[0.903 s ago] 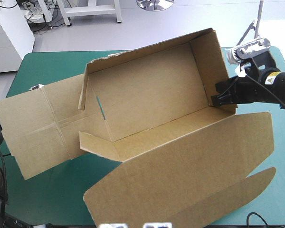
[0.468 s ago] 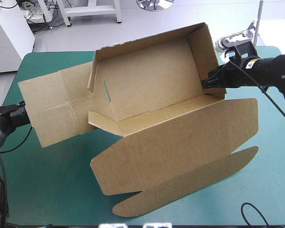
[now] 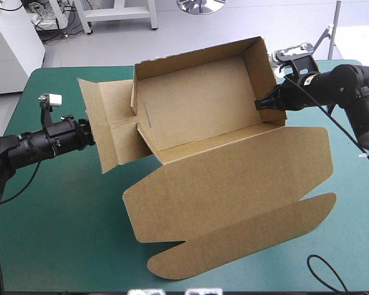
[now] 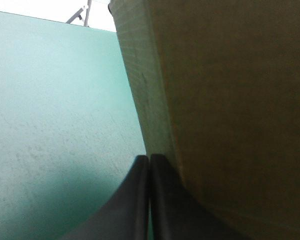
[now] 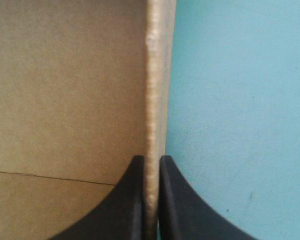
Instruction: Fold the box
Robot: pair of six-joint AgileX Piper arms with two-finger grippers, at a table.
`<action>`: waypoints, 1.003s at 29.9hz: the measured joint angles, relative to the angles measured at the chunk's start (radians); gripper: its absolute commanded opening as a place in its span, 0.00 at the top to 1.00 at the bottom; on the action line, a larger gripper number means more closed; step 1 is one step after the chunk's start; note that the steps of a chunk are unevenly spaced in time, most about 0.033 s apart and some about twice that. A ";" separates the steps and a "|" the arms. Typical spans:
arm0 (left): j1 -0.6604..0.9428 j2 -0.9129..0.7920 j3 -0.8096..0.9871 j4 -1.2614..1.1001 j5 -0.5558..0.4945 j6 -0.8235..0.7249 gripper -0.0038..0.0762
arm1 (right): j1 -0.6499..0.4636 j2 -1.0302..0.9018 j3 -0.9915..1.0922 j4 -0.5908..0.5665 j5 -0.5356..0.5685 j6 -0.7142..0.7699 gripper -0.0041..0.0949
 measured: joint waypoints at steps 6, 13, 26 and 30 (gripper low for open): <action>-0.100 -0.032 0.000 0.061 -0.087 -0.051 0.97 | 0.000 0.002 0.000 0.002 -0.004 0.005 0.97; -0.194 -0.033 0.000 0.069 -0.181 -0.096 0.97 | 0.000 0.002 0.000 0.002 -0.003 0.008 0.97; -0.365 -0.070 -0.059 0.250 -0.416 -0.319 0.97 | 0.000 0.003 0.000 -0.001 0.005 0.012 0.97; -0.424 -0.070 -0.108 0.351 -0.478 -0.413 0.97 | 0.000 0.003 0.000 -0.003 0.010 0.012 0.97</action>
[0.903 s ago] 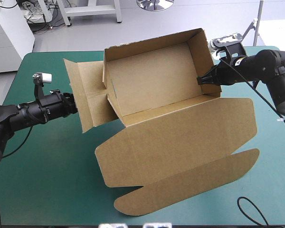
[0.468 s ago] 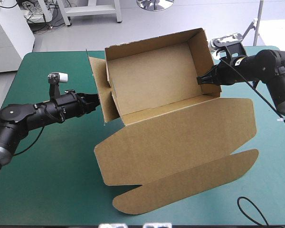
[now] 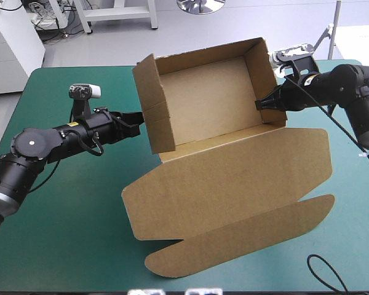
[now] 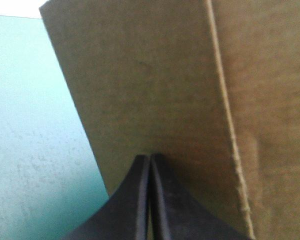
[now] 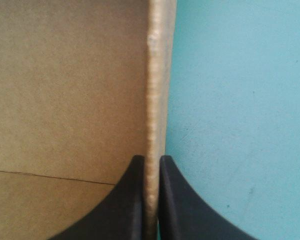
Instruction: Fold the box
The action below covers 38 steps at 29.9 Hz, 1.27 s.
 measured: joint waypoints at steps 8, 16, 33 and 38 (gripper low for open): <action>-0.023 0.000 -0.024 0.048 -0.026 -0.066 0.96 | 0.000 0.001 0.000 -0.007 0.023 0.001 0.97; -0.023 0.001 -0.024 0.115 0.020 -0.070 0.48 | 0.000 0.003 0.000 -0.021 0.031 0.000 0.97; -0.023 0.003 -0.024 -0.038 -0.003 -0.073 0.22 | -0.003 0.025 0.000 -0.052 0.063 0.000 0.97; -0.023 0.003 -0.024 -0.061 -0.006 -0.073 0.22 | -0.003 0.025 0.000 -0.052 0.063 0.000 0.97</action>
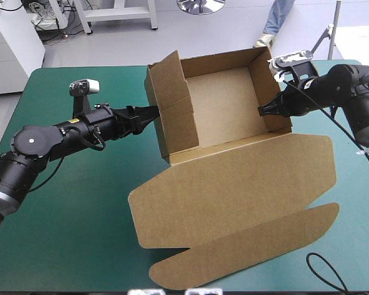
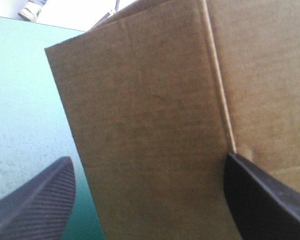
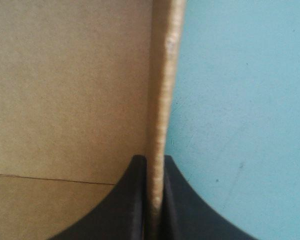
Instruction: Fold the box
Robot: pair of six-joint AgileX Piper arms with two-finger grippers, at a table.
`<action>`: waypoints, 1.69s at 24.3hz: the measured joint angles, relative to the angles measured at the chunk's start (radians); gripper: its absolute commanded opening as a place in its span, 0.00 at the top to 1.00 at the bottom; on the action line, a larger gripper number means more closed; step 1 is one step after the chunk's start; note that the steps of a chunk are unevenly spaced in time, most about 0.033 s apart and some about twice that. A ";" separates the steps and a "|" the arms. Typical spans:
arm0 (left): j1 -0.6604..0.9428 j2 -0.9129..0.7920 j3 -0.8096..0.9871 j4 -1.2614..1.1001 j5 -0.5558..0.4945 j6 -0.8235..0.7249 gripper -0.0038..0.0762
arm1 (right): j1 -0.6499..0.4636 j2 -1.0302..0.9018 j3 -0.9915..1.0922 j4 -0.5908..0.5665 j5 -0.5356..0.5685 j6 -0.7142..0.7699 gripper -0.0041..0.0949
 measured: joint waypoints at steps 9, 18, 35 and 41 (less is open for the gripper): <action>0.000 0.001 0.000 -0.058 0.004 -0.001 0.22 | 0.000 0.000 0.000 -0.002 0.000 0.000 0.97; 0.000 0.003 -0.001 -0.116 0.022 -0.001 0.22 | 0.000 0.000 0.000 -0.015 0.000 -0.002 0.97; -0.002 0.029 -0.002 -0.071 0.054 -0.004 0.22 | 0.001 0.001 0.000 -0.025 0.003 -0.012 0.97; -0.002 0.061 -0.002 -0.078 0.053 -0.005 0.22 | 0.001 0.001 0.000 -0.025 -0.003 -0.013 0.97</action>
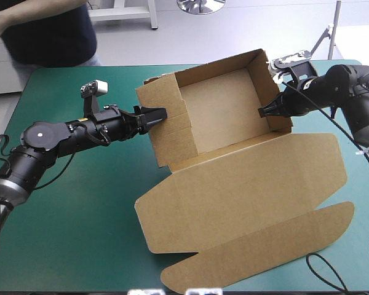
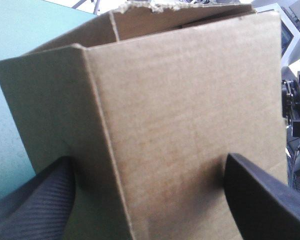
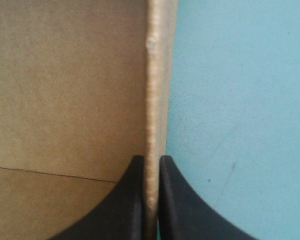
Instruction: Fold the box
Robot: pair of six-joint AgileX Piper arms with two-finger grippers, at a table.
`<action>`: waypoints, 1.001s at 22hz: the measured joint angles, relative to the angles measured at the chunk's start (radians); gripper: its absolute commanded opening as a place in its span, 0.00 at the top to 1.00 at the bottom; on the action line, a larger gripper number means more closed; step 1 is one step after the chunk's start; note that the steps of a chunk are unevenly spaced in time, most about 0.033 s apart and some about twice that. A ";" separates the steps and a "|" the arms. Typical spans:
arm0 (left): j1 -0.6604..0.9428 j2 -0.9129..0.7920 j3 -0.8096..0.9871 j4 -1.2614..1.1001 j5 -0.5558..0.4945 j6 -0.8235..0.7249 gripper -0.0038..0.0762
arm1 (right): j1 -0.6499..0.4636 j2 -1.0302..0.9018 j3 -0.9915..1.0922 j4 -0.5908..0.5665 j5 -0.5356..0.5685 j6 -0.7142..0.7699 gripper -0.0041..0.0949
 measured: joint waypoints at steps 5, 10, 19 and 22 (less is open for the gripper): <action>-0.020 0.023 0.000 0.150 -0.017 -0.251 0.22 | 0.000 0.000 0.000 -0.001 -0.006 -0.002 0.97; -0.196 0.023 0.000 0.466 -0.145 -0.617 0.22 | 0.000 0.000 0.001 -0.007 -0.006 -0.003 0.97; -0.370 0.024 -0.079 1.239 -0.004 -1.347 0.22 | 0.004 0.001 0.001 -0.015 0.002 0.020 0.97; -0.372 0.033 -0.121 1.277 0.033 -1.374 0.22 | 0.028 0.001 0.001 -0.047 -0.003 0.047 0.96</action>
